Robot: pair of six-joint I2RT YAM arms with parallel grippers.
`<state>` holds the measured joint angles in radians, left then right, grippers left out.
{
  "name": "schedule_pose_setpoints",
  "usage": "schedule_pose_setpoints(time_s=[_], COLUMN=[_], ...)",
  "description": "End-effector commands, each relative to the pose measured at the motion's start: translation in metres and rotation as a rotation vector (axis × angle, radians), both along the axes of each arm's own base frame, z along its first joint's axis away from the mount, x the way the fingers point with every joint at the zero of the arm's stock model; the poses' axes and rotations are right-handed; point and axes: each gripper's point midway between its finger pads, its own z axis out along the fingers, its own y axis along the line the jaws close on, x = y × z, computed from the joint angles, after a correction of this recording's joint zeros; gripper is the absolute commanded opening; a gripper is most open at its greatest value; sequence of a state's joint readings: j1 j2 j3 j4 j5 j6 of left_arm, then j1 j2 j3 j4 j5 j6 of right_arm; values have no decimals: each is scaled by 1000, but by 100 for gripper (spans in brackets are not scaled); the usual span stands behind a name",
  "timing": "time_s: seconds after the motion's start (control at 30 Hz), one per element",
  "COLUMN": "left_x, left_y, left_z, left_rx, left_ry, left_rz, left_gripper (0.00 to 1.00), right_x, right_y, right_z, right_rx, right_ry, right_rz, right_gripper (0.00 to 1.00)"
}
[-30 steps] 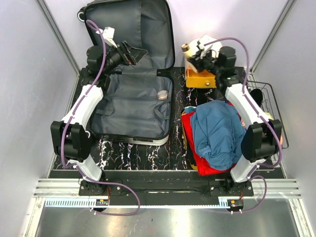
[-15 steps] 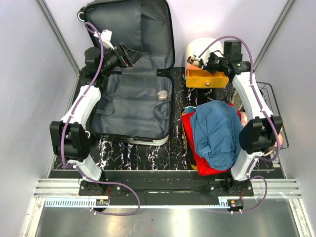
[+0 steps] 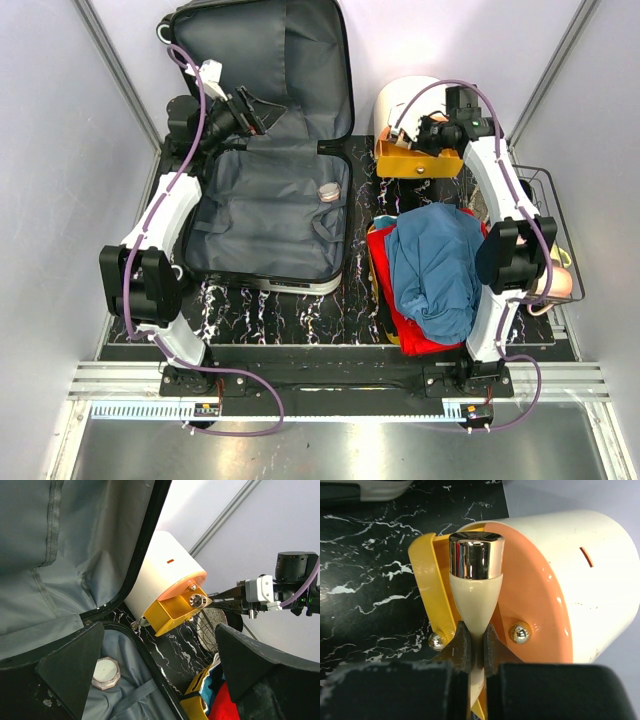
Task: Open, take out, and arrange the luggage
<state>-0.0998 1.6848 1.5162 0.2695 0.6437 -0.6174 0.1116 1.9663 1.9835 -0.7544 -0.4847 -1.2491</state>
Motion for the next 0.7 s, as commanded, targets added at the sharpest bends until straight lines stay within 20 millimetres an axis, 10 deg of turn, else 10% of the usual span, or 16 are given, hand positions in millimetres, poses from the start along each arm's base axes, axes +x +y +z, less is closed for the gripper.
schedule_pose_setpoints(time_s=[0.0,0.2,0.47,0.67], left_x=[-5,-6,-6,-5], left_y=[6,7,9,9], left_z=[14,11,11,12], left_rx=[2,-2,11,16], left_ry=[-49,-45,-47,-51], left_rz=[5,14,20,11], left_gripper=[99,99,99,99], right_x=[16,25,32,18], right_y=[-11,-16,-19,-11], right_z=[21,6,9,28], right_rx=[-72,-112,-97,-18], right_ry=[-93,-86,-78,-69], right_rz=[-13,-10,-58,-61], right_gripper=[0,2,49,59])
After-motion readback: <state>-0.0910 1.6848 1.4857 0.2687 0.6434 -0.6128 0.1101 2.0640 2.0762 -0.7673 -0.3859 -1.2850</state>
